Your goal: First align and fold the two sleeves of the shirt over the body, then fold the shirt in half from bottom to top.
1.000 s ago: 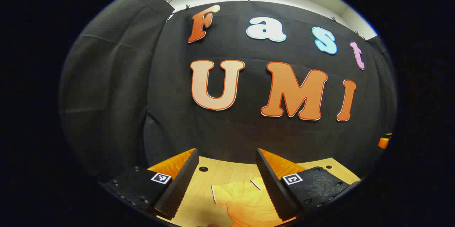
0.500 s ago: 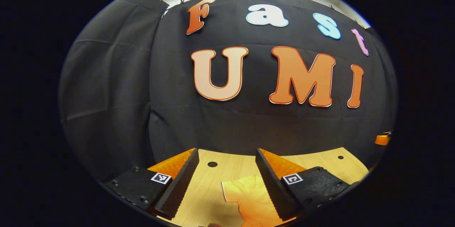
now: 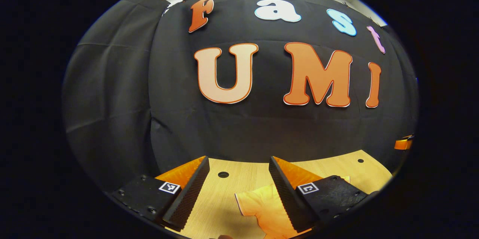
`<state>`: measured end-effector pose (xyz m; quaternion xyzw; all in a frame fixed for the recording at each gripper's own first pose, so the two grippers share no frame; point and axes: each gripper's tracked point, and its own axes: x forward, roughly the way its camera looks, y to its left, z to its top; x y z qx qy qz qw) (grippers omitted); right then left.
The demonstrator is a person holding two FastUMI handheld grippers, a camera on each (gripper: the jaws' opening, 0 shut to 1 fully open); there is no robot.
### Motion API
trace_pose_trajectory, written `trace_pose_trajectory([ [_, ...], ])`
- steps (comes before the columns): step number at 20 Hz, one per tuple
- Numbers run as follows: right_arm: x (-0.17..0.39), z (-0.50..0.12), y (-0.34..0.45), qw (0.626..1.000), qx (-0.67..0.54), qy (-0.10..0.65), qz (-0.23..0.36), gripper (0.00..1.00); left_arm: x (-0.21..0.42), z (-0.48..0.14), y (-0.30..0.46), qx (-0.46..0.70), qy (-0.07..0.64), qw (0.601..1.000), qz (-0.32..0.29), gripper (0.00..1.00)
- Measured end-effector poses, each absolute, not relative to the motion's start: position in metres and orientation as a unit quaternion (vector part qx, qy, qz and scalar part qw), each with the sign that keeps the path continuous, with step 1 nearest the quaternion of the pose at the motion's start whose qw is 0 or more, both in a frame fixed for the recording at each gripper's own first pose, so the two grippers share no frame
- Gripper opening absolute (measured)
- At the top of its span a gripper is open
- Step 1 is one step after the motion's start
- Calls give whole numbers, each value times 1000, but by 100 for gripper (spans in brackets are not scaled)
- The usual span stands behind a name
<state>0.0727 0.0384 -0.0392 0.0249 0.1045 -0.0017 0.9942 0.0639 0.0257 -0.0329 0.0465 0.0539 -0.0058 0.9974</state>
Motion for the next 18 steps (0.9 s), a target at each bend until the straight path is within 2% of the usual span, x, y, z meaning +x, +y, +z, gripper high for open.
trace_pose_trajectory([
  [6,90,-51,43,988,28,149,1,99,71,-49,35,50,68,996,-4,98],
  [18,191,-130,42,948,34,317,-19,99,95,-81,85,52,98,993,28,98],
])
